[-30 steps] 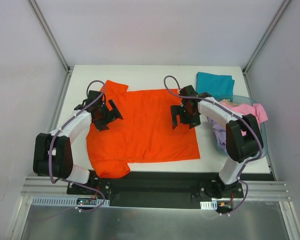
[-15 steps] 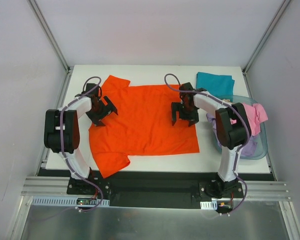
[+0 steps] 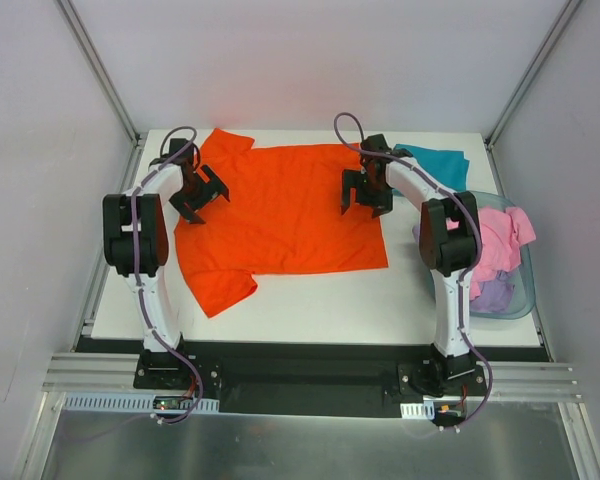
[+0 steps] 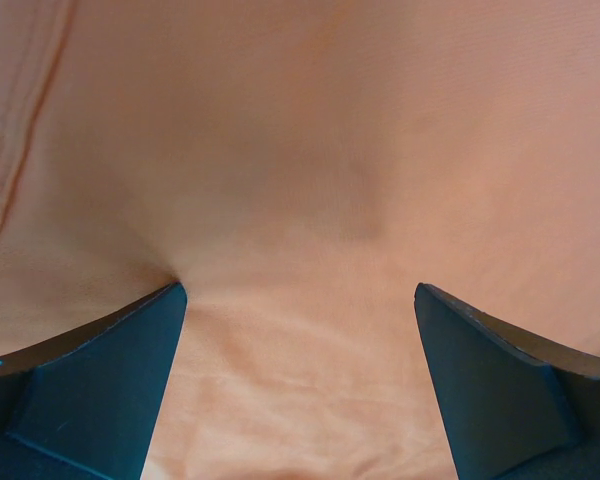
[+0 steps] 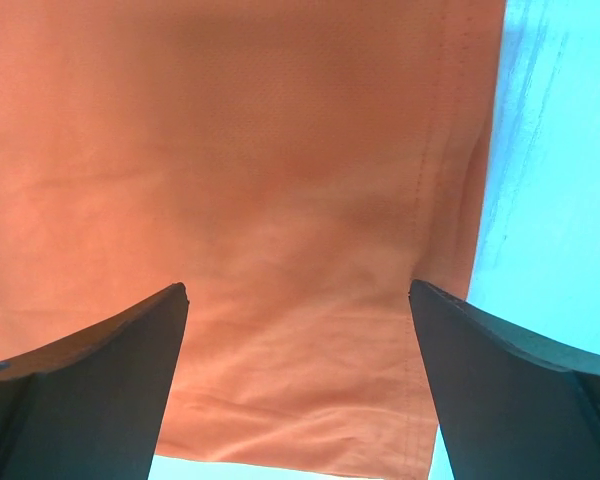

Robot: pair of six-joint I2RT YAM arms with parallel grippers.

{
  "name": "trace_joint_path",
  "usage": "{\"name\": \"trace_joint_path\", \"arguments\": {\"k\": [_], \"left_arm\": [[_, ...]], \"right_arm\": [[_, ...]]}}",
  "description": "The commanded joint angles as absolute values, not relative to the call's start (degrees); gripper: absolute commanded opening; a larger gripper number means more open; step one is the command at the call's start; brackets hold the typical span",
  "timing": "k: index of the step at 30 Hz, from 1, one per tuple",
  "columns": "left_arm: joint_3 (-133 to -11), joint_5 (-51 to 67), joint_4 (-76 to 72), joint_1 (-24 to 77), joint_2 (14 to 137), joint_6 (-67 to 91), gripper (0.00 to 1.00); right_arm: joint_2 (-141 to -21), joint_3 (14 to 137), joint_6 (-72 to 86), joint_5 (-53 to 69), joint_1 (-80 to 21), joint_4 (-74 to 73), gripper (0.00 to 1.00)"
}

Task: Fold and stack the t-shirts
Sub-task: Flatten out the tshirt, then grap the side of the flattened tshirt closest away from the robot with both arms

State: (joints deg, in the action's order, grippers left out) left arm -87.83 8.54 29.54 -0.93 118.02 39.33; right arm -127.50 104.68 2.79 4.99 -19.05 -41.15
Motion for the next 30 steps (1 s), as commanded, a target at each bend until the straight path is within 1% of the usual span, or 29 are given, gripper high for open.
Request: {"name": "trace_joint_path", "arguments": {"k": [1, 5, 9, 11, 14, 16, 19, 20, 21, 22, 23, 24, 25, 26, 27, 30], "left_arm": [[-87.99, 5.1, 34.45, -1.49, 116.2, 37.09, 0.99], [-82.28, 3.96, 34.63, -1.49, 113.73, 37.35, 0.99], [-80.16, 3.87, 34.54, -1.41, 112.07, 36.57, 0.99], [-81.03, 3.43, 34.98, -1.49, 111.27, 36.12, 0.99], [-84.45, 3.34, 36.56, -1.49, 108.38, 35.33, 0.99], [-86.13, 3.34, 37.26, -1.49, 104.43, 35.16, 0.99], [-83.95, 3.86, 38.41, -1.41, 96.53, 36.03, 0.99], [-82.28, 4.04, 38.41, -1.41, 94.07, 36.47, 1.0], [-77.92, 4.04, 38.67, -1.23, 88.91, 37.0, 0.99], [-75.26, 4.04, 38.93, -1.32, 86.25, 37.18, 0.99], [-69.75, 3.69, 39.54, -1.32, 83.61, 37.53, 0.99], [-66.91, 3.52, 41.55, -1.32, 78.36, 39.1, 0.99], [-63.93, 4.21, 42.36, -1.32, 75.7, 39.72, 0.99], [-57.89, 5.09, 43.06, -1.23, 72.98, 40.07, 0.99], [-55.05, 5.53, 43.76, -1.23, 67.73, 41.04, 0.99], [-44.67, 6.85, 47.36, -0.97, 58.14, 43.93, 0.99]], "right_arm": [[-126.83, 106.0, 3.6, 6.94, -18.99, -41.84, 0.97], [-122.71, 94.96, 5.1, 8.43, -19.16, -37.37, 0.97], [-119.28, 90.36, 5.36, 7.56, -19.16, -36.21, 0.97], [-117.96, 90.53, 4.57, 7.04, -19.07, -36.47, 0.97], [-115.23, 94.56, 2.9, 5.02, -19.07, -38.57, 0.97], [-112.43, 97.81, 2.03, 4.31, -19.16, -39.81, 0.97], [-106.82, 97.04, 1.76, 3.69, -19.16, -38.77, 0.97], [-104.7, 95.38, 2.19, 4.13, -19.16, -37.8, 0.97], [-102.76, 93.19, 2.46, 4.57, -19.16, -36.23, 0.97], [-98.22, 87.07, 2.81, 5.01, -19.25, -32.12, 0.97], [-96.09, 83.79, 3.33, 5.53, -19.34, -30.08, 0.97], [-94.15, 80.71, 4.73, 6.06, -19.42, -28.14, 0.97], [-92.04, 73.9, 5.36, 6.85, -19.6, -24.47, 0.97], [-88.98, 71.22, 5.97, 8.07, -19.69, -22.87, 0.97], [-87.64, 68.49, 7.19, 8.78, -19.86, -21.63, 0.97], [-84.99, 61.71, 7.56, 10.28, -20.56, -18.9, 0.97]]}}
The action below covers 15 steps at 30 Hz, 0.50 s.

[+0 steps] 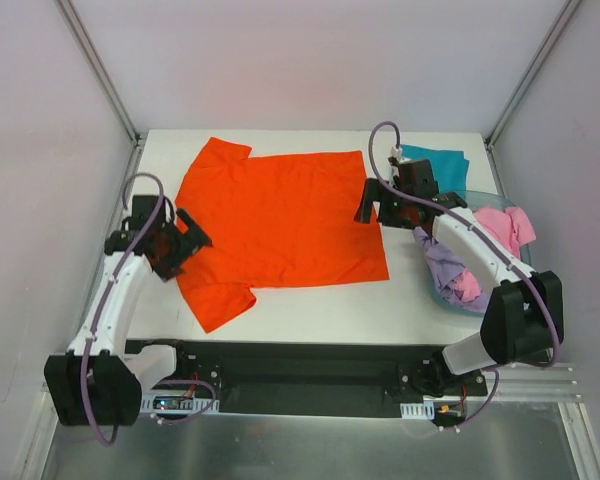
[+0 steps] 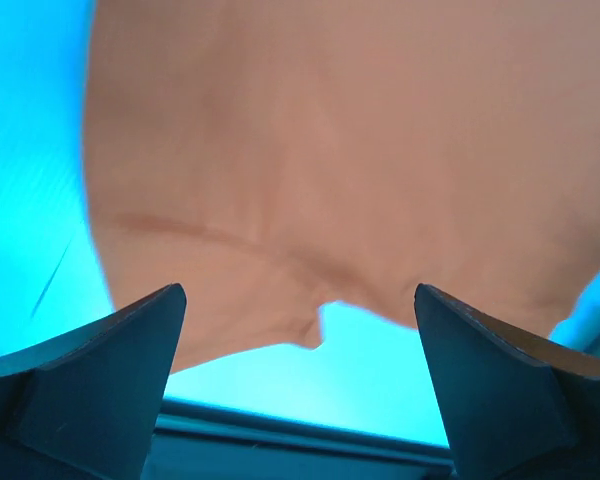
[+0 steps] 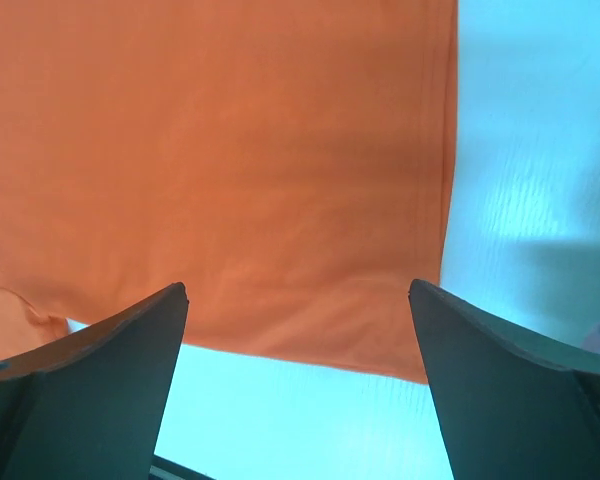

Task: Fold and stack the t-shirts
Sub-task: Grap the side of the flattened tshirt closest away from the robot with both arms

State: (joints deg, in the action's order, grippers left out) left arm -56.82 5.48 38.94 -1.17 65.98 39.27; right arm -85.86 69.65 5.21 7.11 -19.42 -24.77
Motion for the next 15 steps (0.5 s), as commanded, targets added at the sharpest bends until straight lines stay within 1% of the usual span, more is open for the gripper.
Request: {"name": "trace_joint_path", "arguments": {"k": [1, 3, 5, 9, 10, 12, 13, 15], "left_arm": [[-42.39, 8.94, 48.85, -0.88, 56.09, 44.55, 0.99], [-36.23, 11.33, 49.83, -0.97, 51.18, 46.39, 0.98], [-31.58, 12.39, 51.23, -0.71, 48.79, 48.76, 0.94], [-29.44, 11.61, 51.24, 1.3, 46.67, 51.85, 0.71], [-29.44, 10.56, 51.24, 1.58, 46.93, 52.38, 0.6], [-29.44, 8.62, 51.15, 1.76, 49.03, 53.08, 0.55], [-29.44, 8.27, 51.15, 1.84, 50.09, 53.43, 0.5], [-29.18, 6.95, 50.72, 2.19, 53.51, 53.96, 0.45]], "right_arm": [[-84.73, 60.83, 7.65, 10.11, -20.65, -19.07, 0.97], [-84.2, 58.46, 7.73, 9.32, -21.18, -19.25, 0.97], [-83.67, 57.05, 8.17, 8.09, -21.44, -19.34, 0.97], [-82.88, 54.67, 8.44, 7.56, -21.97, -20.3, 0.97], [-82.71, 54.41, 8.52, 7.47, -22.06, -20.22, 0.97], [-82.62, 53.97, 8.96, 6.77, -22.24, -20.22, 0.97], [-82.62, 53.79, 8.96, 6.51, -22.24, -20.21, 0.97], [-82.88, 53.88, 9.14, 5.89, -22.24, -20.3, 0.97]]}}
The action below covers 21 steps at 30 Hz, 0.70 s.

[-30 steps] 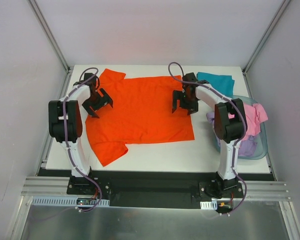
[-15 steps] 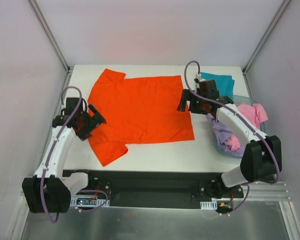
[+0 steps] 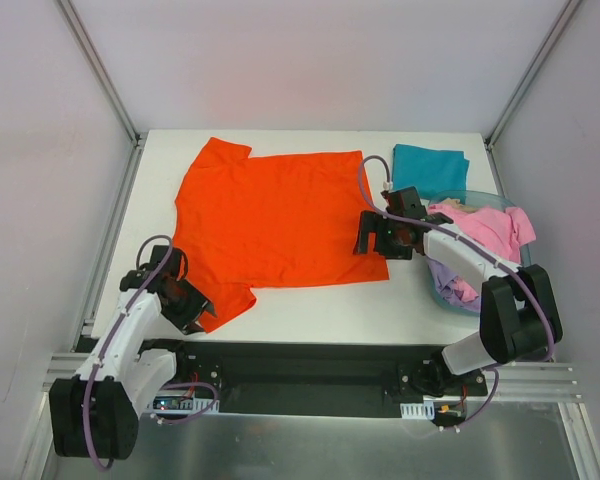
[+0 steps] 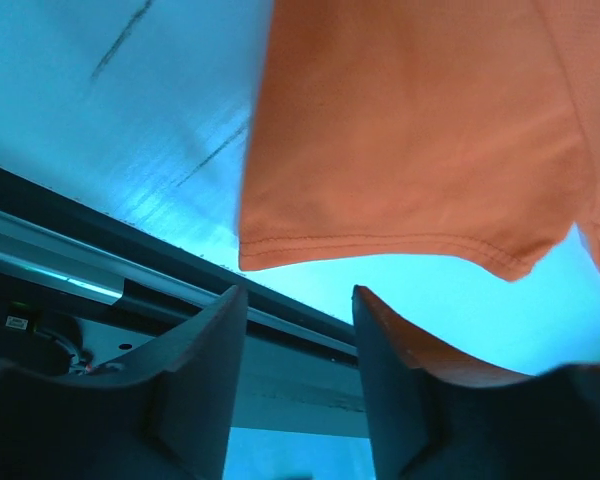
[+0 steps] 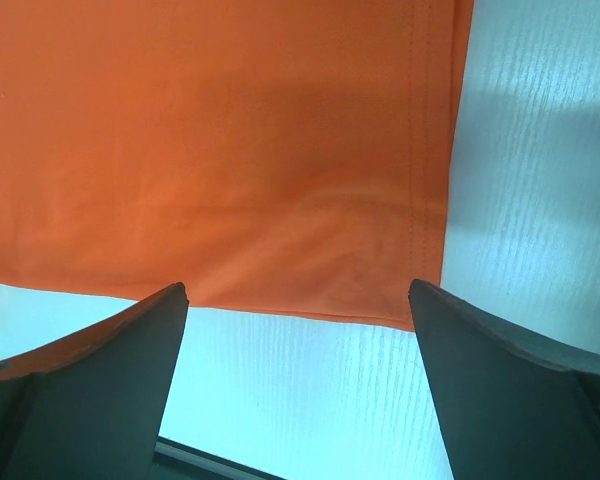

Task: Fold and stack the t-shirts
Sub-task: Grap the side of the flattened tshirt closest away from the robot with both arms

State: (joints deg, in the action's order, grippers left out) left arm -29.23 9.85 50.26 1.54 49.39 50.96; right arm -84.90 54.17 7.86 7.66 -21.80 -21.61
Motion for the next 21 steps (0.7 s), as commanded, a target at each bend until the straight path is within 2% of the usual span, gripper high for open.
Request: {"name": "trace_joint_path", "arguments": {"k": [1, 10, 13, 18, 20, 21], "left_arm": [[-29.01, 6.77, 50.45, 2.37, 54.57, 53.88, 0.43], [-26.98, 4.31, 47.2, 2.81, 59.94, 54.67, 0.38], [-26.37, 3.52, 46.15, 2.81, 62.57, 54.49, 0.3], [-27.33, 1.76, 42.9, 2.81, 64.6, 53.09, 0.27], [-27.68, 2.28, 42.19, 2.81, 65.04, 52.3, 0.15], [-27.69, 2.63, 41.93, 2.81, 65.13, 52.12, 0.06]], "right_arm": [[-83.49, 54.4, 9.05, 5.8, -22.32, -20.48, 0.97], [-86.75, 57.65, 8.88, 5.71, -22.24, -21.97, 0.97], [-87.01, 57.92, 8.96, 5.19, -22.15, -22.5, 0.97], [-85.43, 57.04, 8.7, 5.01, -22.15, -23.81, 0.97], [-84.03, 56.69, 8.44, 4.57, -22.24, -24.78, 0.97], [-83.41, 56.43, 8.52, 4.4, -22.15, -25.83, 0.97]]}}
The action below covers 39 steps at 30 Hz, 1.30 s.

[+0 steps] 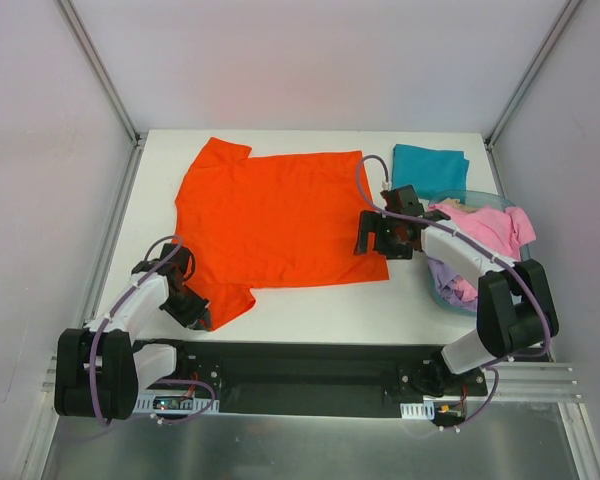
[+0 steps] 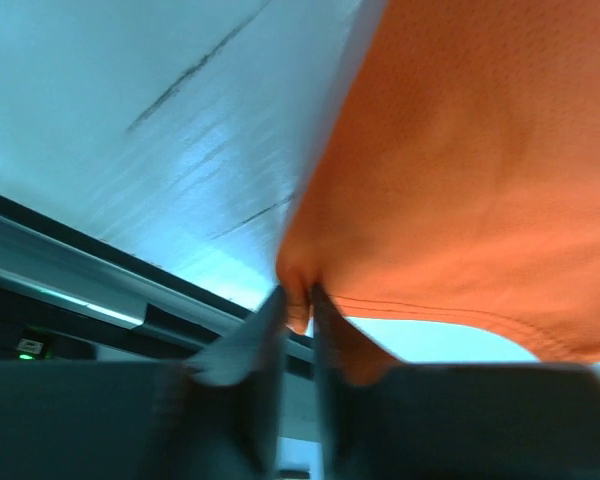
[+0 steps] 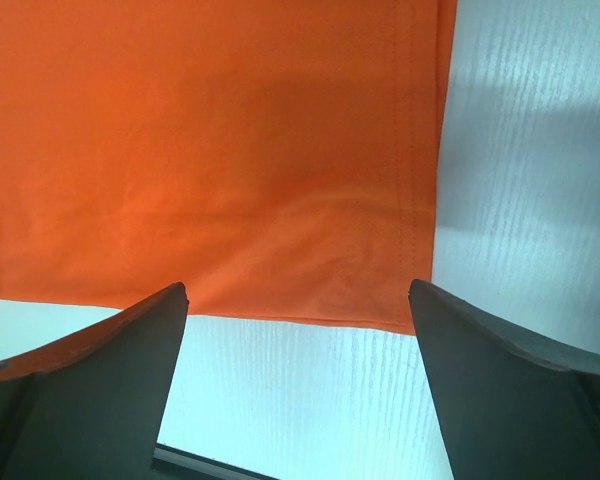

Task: Fold and stack the t-shirts
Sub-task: Grap the side of the flattened tshirt closest away from the robot with both arms

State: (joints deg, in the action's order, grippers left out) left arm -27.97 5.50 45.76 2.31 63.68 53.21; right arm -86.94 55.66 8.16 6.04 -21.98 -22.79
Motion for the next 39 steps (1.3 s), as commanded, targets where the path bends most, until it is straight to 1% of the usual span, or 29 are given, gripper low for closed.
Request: {"name": "trace_joint_path", "arguments": {"k": [1, 7, 11, 15, 16, 19, 20, 22, 23, 25, 26, 29, 36, 38, 39], "left_arm": [[-27.6, 3.07, 41.75, 2.81, 65.21, 52.03, 0.0], [-27.6, 4.66, 40.87, 2.81, 63.46, 50.8, 0.0], [-28.21, 4.92, 40.96, 2.81, 62.14, 50.54, 0.0], [-28.56, 4.4, 40.78, 2.81, 61.79, 50.54, 0.0], [-28.48, 3.09, 40.69, 2.81, 61.96, 50.45, 0.0], [-28.48, 3.33, 40.69, 2.81, 62.75, 50.27, 0.0], [-28.39, 3.43, 40.69, 2.81, 62.84, 50.45, 0.0], [-27.69, 3.34, 40.43, 2.81, 62.32, 50.97, 0.0], [-27.42, 2.73, 40.34, 2.81, 62.05, 51.06, 0.0], [-27.07, 2.46, 40.43, 2.81, 61.53, 51.24, 0.0], [-27.07, 2.72, 40.34, 2.81, 61.26, 51.33, 0.0], [-27.07, 3.08, 40.34, 2.81, 60.21, 51.77, 0.0], [-27.33, 4.04, 40.52, 2.81, 58.1, 52.38, 0.0], [-27.16, 4.48, 40.52, 2.81, 57.83, 52.65, 0.0], [-27.16, 4.74, 40.52, 2.81, 57.92, 52.39, 0.0]], "right_arm": [[-81.93, 55.82, 8.44, 3.87, -22.15, -26.36, 0.97], [-78.05, 53.09, 11.77, -1.48, -22.15, -33.74, 0.97], [-77.08, 50.46, 14.94, -1.14, -22.15, -34.28, 0.97], [-79.8, 49.75, 16.61, -1.84, -22.24, -32.96, 0.99], [-80.67, 49.83, 17.22, -3.67, -22.15, -32.96, 0.96], [-84.28, 50.53, 17.84, -4.75, -22.15, -31.91, 0.81], [-84.9, 50.8, 17.84, -4.57, -22.15, -31.3, 0.67], [-86.65, 51.15, 18.1, -4.57, -22.24, -30.06, 0.57], [-87.18, 51.33, 18.28, -4.74, -22.15, -29.19, 0.49], [-89.02, 51.94, 18.28, -4.83, -22.15, -28.65, 0.43], [-89.82, 52.29, 18.02, -4.83, -22.15, -28.57, 0.38], [-91.4, 52.73, 17.75, -4.4, -22.24, -28.3, 0.31], [-91.85, 52.21, 16.35, -4.31, -22.15, -28.3, 0.18], [-92.02, 52.03, 15.47, -3.87, -22.15, -28.21, 0.03], [-92.11, 51.94, 14.42, -3.26, -22.15, -28.21, 0.01]]}}
